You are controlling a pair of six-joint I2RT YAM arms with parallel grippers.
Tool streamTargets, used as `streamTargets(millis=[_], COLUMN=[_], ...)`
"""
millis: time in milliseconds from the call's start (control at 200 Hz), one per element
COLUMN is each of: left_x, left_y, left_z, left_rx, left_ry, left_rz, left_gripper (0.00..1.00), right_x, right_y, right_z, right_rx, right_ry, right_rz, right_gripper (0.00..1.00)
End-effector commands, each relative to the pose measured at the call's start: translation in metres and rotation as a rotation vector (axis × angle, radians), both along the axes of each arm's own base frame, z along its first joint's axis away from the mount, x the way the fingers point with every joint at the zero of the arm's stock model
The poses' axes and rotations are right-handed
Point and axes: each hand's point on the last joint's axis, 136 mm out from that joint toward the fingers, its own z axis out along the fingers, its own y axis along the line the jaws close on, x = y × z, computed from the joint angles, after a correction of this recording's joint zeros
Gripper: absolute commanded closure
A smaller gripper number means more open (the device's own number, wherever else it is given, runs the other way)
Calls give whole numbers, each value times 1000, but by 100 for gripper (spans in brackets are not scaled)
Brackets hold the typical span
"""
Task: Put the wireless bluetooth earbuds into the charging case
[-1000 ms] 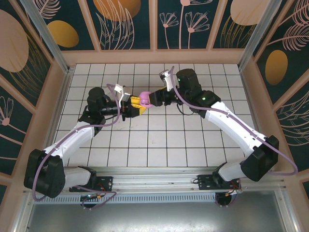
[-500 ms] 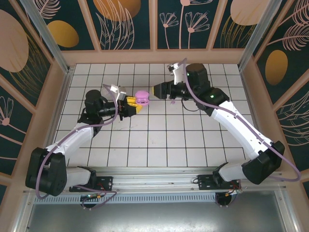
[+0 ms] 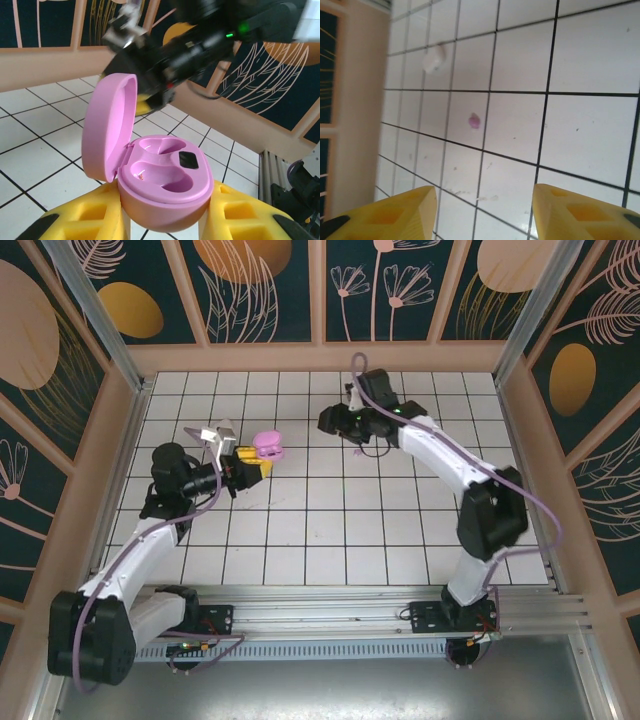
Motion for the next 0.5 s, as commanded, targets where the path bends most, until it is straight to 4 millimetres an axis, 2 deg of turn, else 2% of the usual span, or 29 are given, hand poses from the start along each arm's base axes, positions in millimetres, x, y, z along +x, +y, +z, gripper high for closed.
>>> streamTargets(millis=[0,150,160,190,260,425,495], left_x=[-6,-15,-15,-17,-20,-27,-28], left_y=[6,9,9,9,10,10,11], left_z=[-7,-1,0,0,3,7,8], left_rx=[34,36,36,35,30,21,18], left_ry=[15,-1,-2,-4,-10,-13,-11], left_rz=[33,41,42,41,42,36,41], left_gripper=[81,81,81,81,81,81,81], right_x=[7,14,15,17,22,25,29], right_y=[41,99,104,111,129,159,160], right_z=[2,-30,-28,-39,-50,-79,-95], right_rx=[13,0,1,-17,-39,-79,-127], right_ry=[-1,-28,-43,-46,-61,-77,-91], right_rz=[90,279,291,316,372,459,446], right_gripper=[52,57,57,58,58,59,63])
